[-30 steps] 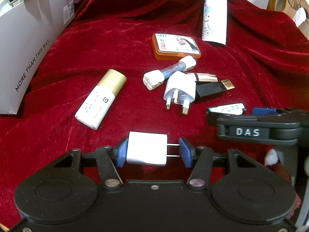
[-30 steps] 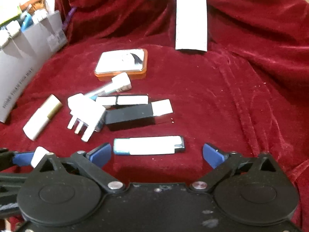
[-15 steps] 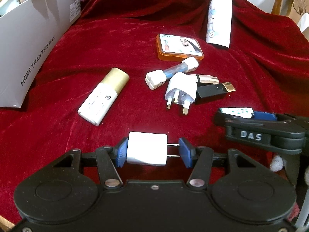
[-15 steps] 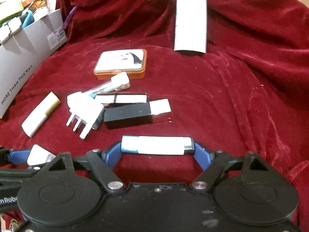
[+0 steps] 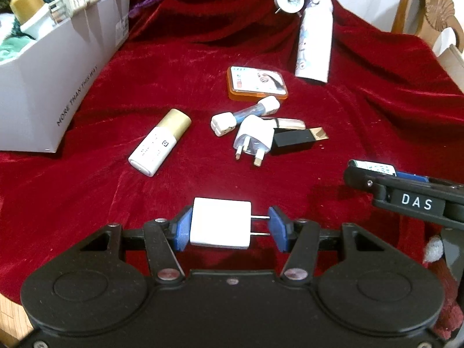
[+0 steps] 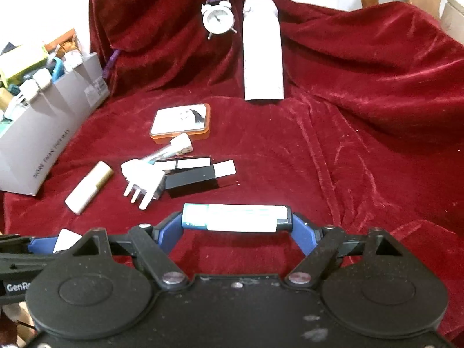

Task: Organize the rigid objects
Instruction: 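Carry the white charger and white lighter over the daisy-lined basket with both tools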

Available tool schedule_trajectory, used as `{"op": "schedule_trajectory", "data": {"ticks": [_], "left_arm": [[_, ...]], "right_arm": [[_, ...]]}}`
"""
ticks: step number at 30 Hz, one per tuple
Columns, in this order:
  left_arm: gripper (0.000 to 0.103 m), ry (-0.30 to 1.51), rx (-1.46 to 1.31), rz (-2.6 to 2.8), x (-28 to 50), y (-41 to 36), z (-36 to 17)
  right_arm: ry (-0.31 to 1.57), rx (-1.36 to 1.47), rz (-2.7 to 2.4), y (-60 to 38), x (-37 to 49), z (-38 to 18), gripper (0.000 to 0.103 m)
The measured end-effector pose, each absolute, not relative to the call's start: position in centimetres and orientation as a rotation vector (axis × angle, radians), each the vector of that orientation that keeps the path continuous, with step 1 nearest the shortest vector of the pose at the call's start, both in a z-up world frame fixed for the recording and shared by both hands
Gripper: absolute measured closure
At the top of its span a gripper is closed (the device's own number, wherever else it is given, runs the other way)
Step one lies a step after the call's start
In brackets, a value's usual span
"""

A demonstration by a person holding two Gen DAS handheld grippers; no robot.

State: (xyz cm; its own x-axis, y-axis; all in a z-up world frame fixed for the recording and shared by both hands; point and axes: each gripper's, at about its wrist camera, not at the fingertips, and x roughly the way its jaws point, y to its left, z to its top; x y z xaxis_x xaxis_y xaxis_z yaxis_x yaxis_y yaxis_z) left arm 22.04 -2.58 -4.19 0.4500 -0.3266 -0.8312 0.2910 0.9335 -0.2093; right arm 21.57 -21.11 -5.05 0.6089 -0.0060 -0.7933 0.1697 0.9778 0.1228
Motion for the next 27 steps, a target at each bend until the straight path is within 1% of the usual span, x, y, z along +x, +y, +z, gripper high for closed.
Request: {"op": "schedule_trajectory", "data": {"ticks": [13,27], "left_arm": [[0.050,0.975,-0.038,-0.392,16.7,-1.7,-0.9],[0.050,0.969,-0.041,-0.395,10.4,-1.5,-1.2]], "right_arm": [[0.871,0.212,-0.020,-19.9,14.7,-1.5,0.023],[0.882,0.216,0.071,-18.7,6.8,-0.5,0.023]]}}
